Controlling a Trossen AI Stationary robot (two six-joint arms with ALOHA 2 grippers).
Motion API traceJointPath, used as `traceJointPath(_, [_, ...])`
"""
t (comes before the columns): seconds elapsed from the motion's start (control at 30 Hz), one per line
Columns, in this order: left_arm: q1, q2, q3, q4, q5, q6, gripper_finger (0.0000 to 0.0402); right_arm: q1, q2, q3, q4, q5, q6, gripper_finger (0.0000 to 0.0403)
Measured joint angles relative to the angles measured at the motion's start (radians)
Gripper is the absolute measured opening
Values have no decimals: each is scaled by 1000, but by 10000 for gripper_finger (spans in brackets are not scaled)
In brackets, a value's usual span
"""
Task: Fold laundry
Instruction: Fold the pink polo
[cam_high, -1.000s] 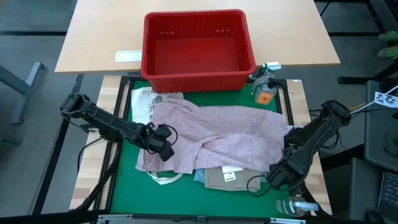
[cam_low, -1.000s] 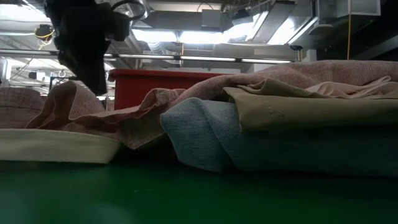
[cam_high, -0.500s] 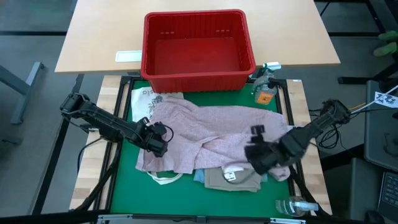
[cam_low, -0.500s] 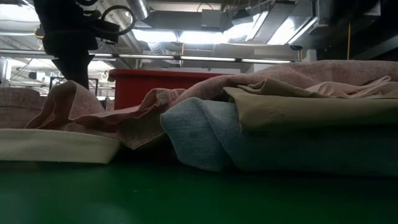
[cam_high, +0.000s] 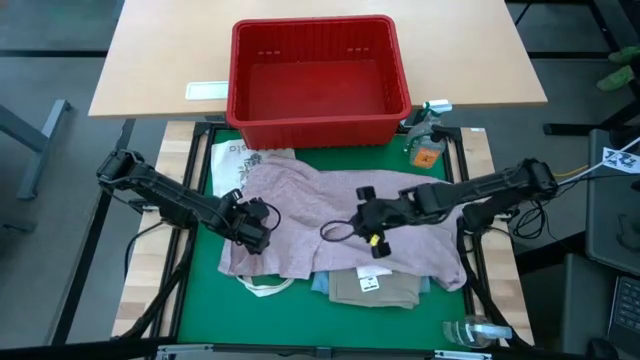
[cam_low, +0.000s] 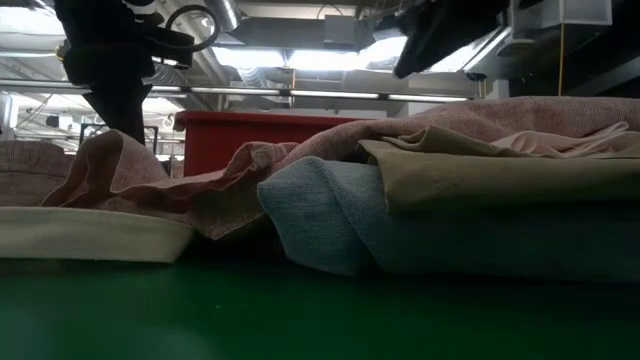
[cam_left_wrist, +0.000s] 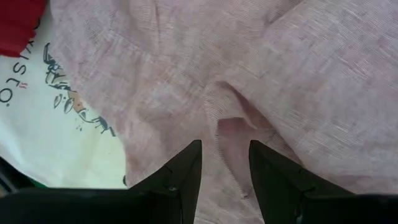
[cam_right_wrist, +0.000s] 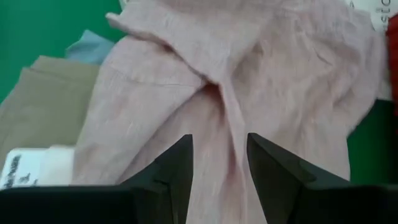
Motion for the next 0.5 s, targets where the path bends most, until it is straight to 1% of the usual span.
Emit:
traceJointPath(0.07, [-4,0,0,0,5,1,128,-23,17,-11,54,-15,-20,152])
traceJointPath(0.27, [-13,0,-1,-14,11,1,128,-64,105,-15,108,-14,-30,152])
traceJointPath(0.33, [-13,0,-13,-7,12,0,128,-65,133,-15,126,-13,-33,152])
traceJointPath(0.5, [-3,0,-68,56,9,-4,128,-68,190,-15,133,-15,-111,152])
